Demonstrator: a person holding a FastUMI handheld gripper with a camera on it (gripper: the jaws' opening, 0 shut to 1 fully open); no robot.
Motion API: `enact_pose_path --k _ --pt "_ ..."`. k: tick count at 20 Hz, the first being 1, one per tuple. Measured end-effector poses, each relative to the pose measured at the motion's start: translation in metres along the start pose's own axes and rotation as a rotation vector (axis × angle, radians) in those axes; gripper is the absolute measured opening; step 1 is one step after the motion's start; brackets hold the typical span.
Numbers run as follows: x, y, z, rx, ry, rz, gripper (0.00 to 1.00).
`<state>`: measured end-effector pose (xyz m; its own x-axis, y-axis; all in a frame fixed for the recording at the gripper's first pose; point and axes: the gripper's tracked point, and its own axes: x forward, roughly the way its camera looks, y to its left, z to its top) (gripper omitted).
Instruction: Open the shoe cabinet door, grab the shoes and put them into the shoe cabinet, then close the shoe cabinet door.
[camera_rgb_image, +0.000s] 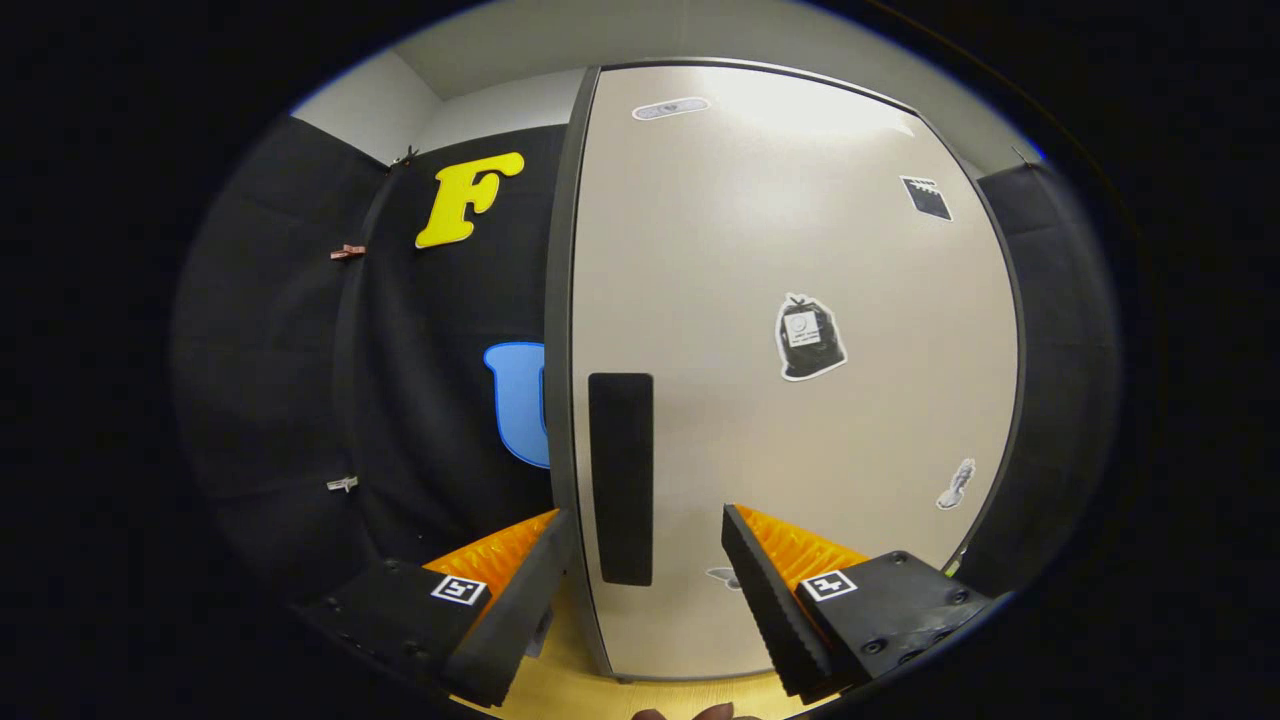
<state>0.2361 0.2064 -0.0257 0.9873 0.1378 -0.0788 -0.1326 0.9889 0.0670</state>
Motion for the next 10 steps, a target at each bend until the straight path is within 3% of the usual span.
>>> enact_pose_path --k 2,4,10 --pt "0.008 0.004 0.000 0.009 -0.002 -0.004 0.98" --pt "0.017 0.009 0.000 0.005 0.002 -0.002 0.90" --pt "0.030 0.006 0.001 -0.003 0.005 -0.072 0.44"
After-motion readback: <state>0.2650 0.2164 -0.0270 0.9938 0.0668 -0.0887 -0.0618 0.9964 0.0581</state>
